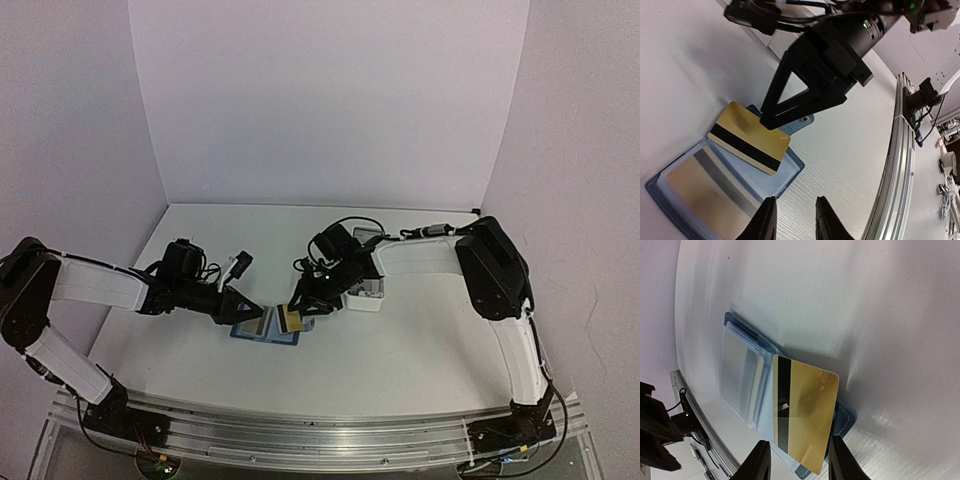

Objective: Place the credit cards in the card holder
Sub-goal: Pick up the credit card from the center of the board.

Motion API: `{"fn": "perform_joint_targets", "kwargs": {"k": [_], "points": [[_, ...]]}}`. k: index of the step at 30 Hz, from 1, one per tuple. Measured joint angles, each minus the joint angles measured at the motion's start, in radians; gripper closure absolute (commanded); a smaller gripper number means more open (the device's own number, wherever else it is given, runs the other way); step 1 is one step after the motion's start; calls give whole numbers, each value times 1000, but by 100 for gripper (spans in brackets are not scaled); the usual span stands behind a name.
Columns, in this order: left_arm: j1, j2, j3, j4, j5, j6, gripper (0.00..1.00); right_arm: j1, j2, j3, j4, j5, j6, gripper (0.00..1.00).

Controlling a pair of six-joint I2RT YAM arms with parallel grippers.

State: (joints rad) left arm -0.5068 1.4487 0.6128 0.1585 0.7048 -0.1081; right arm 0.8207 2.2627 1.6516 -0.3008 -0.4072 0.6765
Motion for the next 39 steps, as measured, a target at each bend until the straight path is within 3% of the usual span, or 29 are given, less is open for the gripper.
{"fn": "perform_joint_targets", "kwargs": {"k": [6,10,15,23,25,36,39], "points": [[-16,138,3,21,-40,1,76,0,28,10,7,-16,13,61],[-7,253,4,40,-39,-69,81,0,28,13,2,-13,-7,60],[-8,270,22,57,-54,-101,88,-6,28,52,2,12,-45,58],[-10,270,21,61,-79,-110,88,-38,67,128,5,48,-82,54],[-10,270,21,61,-79,-110,88,-45,93,149,8,45,-98,57],[-10,270,21,61,-81,-110,88,-68,172,176,52,-154,-87,61],[-10,270,21,61,-81,-110,88,-68,172,166,55,-195,-80,68]]}}
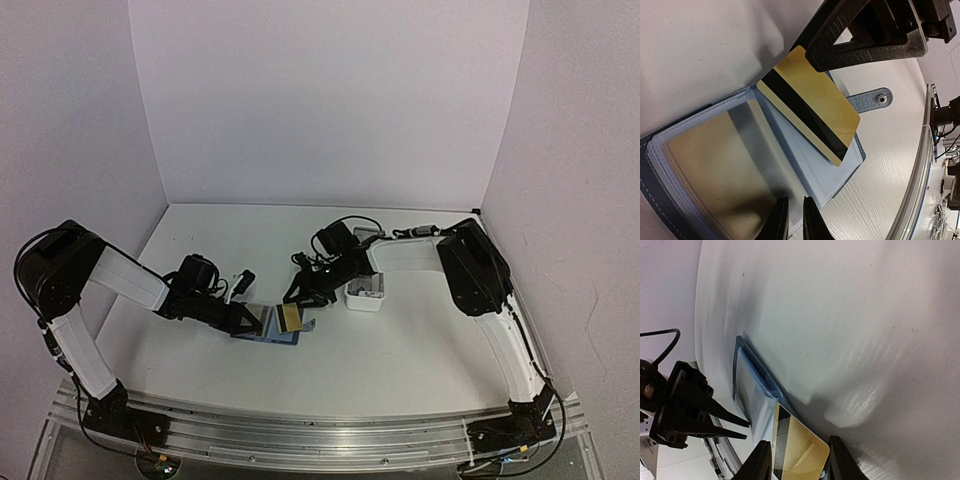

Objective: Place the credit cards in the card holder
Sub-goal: Pick up the credit card from the center of the board.

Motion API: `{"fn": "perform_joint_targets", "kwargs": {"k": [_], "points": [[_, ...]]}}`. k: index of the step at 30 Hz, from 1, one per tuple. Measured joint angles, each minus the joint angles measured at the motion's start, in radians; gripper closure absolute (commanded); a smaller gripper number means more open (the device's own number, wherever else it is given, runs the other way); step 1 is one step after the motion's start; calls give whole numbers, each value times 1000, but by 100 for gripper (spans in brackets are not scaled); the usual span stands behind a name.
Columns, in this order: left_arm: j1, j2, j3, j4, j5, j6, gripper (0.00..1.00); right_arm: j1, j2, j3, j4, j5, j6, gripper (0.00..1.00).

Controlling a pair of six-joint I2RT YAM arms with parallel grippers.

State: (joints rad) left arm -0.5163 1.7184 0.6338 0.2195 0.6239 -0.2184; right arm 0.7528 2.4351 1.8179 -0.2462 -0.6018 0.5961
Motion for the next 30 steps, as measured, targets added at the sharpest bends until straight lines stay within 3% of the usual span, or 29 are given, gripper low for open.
{"fn": "perform_joint_targets", "kwargs": {"k": [4,6,7,16,18,24,30], "points": [[0,0,0,0,0,0,88,-2,4,-6,4,-12,6,84],[0,0,0,0,0,0,88,-5,12,-7,6,-11,10,99],[0,0,0,0,0,0,88,-8,19,-7,16,-16,17,100],[0,-3,0,-1,-7,0,87,-14,26,-18,65,-42,25,100],[0,-3,0,-1,-6,0,83,-18,25,-20,71,-41,22,100],[7,-13,0,-11,70,39,55,-18,-38,-35,84,-21,-13,100],[86,-71,2,-61,295,85,43,-19,-177,-115,156,-14,-19,100]]}}
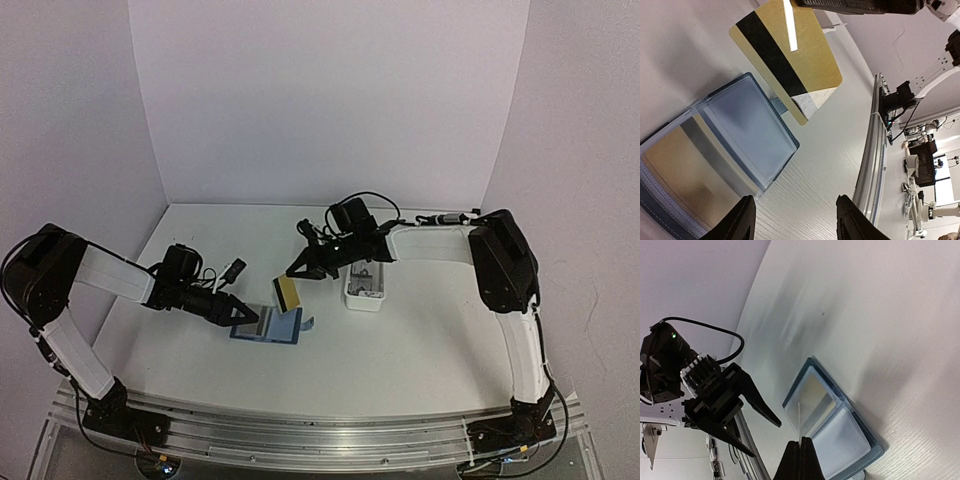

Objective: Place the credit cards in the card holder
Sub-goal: Pick up the credit card from the center of the board.

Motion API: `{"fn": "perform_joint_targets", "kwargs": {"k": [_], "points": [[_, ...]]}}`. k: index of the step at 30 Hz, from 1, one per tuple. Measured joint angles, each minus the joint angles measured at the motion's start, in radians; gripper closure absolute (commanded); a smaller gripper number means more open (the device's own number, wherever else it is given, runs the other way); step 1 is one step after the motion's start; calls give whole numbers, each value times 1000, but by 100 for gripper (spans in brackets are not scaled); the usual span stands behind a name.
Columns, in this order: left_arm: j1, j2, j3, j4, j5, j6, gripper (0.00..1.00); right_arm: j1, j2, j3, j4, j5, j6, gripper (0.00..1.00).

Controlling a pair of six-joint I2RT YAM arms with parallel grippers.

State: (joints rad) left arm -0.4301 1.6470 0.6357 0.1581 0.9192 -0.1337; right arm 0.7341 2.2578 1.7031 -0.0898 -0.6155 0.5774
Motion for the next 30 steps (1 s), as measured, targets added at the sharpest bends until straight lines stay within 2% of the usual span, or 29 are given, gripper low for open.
{"fn": "perform_joint_targets", "kwargs": {"k": [6,11,14,19,26,29,30], "points": [[46,-64,1,92,100,-107,32,0,-50,-48,124,0,50,100],[47,-70,-10,351,129,-327,28,0,-84,-139,296,12,142,100],[48,-70,-6,418,113,-407,29,0,-113,-199,417,20,208,100],[48,-69,0,409,65,-478,29,2,-134,-224,574,16,290,100],[48,-67,13,424,48,-553,32,14,-135,-224,667,13,339,100],[48,-62,54,432,51,-577,41,28,-135,-224,697,5,360,100],[48,-62,63,438,51,-581,48,33,-134,-224,706,4,367,100]]}}
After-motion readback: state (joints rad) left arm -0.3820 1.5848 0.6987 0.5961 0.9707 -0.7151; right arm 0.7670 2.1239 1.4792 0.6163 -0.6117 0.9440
